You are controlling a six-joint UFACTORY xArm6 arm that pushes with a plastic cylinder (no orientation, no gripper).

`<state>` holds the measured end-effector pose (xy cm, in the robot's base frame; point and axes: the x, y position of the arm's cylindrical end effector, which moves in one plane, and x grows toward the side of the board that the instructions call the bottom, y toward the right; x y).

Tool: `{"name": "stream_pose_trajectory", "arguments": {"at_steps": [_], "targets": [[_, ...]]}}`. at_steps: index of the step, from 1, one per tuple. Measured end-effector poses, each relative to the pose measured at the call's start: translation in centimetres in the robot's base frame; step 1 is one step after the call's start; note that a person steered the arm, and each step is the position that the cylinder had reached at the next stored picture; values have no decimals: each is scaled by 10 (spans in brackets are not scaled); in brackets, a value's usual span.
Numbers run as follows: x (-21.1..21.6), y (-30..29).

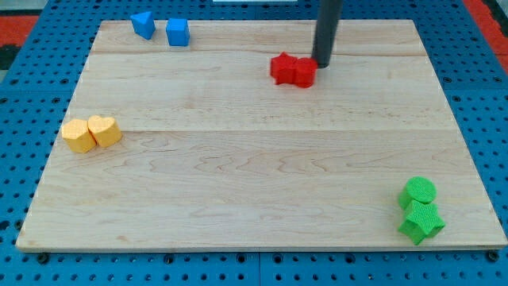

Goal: Move the blue cube to the center

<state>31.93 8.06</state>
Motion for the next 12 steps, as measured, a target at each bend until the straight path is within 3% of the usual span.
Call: {"name": "stream_pose_trajectory", "arguments": {"at_steps": [1,2,3,6,10,12], "targets": [[-29,-37],[-99,-52],[-126,-95],[-128,-197],[-128,-249],[-127,-317]]}}
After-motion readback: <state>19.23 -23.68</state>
